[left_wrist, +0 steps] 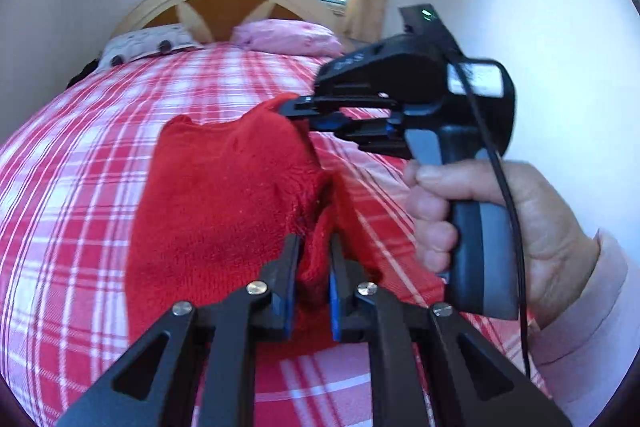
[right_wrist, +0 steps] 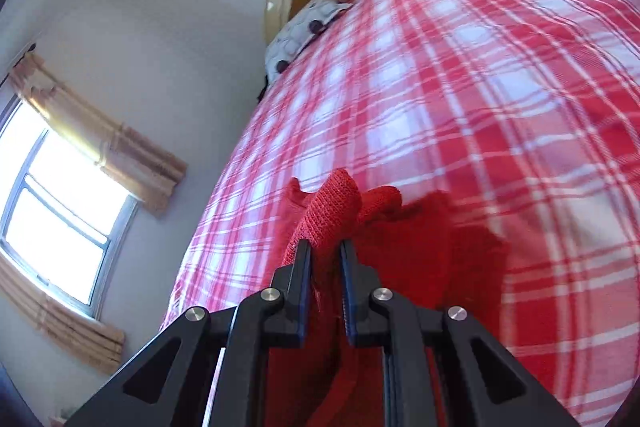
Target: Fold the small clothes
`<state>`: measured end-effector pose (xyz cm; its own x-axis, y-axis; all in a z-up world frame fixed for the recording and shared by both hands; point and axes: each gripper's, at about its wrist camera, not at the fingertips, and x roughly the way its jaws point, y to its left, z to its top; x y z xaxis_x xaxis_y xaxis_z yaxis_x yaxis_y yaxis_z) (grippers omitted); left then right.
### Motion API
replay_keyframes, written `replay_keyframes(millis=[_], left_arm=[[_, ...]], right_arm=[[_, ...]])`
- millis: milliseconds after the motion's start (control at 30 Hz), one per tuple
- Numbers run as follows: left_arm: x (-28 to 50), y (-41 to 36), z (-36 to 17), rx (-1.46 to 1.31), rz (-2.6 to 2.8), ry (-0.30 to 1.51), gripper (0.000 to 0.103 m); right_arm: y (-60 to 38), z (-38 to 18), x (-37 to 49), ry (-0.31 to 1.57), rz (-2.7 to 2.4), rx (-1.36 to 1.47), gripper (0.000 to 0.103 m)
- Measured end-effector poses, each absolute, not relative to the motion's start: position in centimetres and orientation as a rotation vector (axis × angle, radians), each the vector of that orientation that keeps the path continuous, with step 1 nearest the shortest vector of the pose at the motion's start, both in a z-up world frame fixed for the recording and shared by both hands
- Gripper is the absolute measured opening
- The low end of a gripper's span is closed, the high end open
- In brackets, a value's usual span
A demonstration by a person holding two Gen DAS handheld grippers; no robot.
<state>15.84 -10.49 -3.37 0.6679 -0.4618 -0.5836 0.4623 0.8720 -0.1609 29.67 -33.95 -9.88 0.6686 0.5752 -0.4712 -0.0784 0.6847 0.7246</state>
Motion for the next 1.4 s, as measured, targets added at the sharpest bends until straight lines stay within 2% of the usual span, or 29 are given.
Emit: replay_keyframes(millis=[233,333,400,467,533,600,667,733,800,1000,1067,1100,1300,1400], left_arm=[[16.3,-12.7,-6.5,0.112,-0.567,0.699,0.015],[16.1,-12.4,-6.7,0.145,-0.582,0.717,0.029],[15.3,-12.2,-6.1,0.177,-0.618,0.716,0.062],[14.4,-10.8,-5.3,0.184,-0.645,0.701,0.073],[13.5,-8.8,-4.4,0.157,-0.661,0.682,0.076],[13.2,-6.4,-3.6,0.108,-0.659,0.681,0.091],[13.5,-3.6,-3.3,0.047,-0.615,0.663,0.098],[14.0,-1.6,-3.5,0.000,-0.553,0.658,0.098],[15.5,-0.1,-4.0,-0.045,-0.490,0.691,0.098],[17.0,2.9,-4.9,-0.128,-0.347,0.773,0.098],[16.8,2.8,-4.9,-0.095,-0.317,0.765,0.098],[16.7,2.9,-4.9,-0.077,-0.303,0.760,0.098],[18.2,3.7,-5.1,-0.047,-0.291,0.758,0.098],[18.9,3.1,-5.2,-0.039,-0.300,0.761,0.098]], right_arm=[[-35.4,-14.0,29.7,0.805,0.331,0.692,0.014],[-35.5,-15.5,29.7,0.821,0.249,0.637,0.014],[-36.8,-16.0,29.2,0.807,0.208,0.698,0.015],[-38.2,-15.8,28.2,0.784,0.146,0.742,0.015],[-39.4,-14.3,25.5,0.699,0.085,0.758,0.015],[-39.3,-12.9,22.5,0.633,0.185,0.804,0.016],[-38.4,-12.1,20.2,0.628,0.260,0.823,0.030],[-36.9,-11.5,18.4,0.623,0.277,0.792,0.068],[-35.1,-11.1,17.2,0.617,0.292,0.754,0.071],[-29.3,-11.9,18.9,0.711,0.266,0.498,0.070],[-28.1,-12.7,19.2,0.749,0.235,0.439,0.043],[-27.6,-13.0,19.4,0.772,0.209,0.409,0.026],[-29.4,-12.6,16.2,0.717,0.139,0.433,0.019],[-30.5,-15.2,15.1,0.743,0.139,0.541,0.019]])
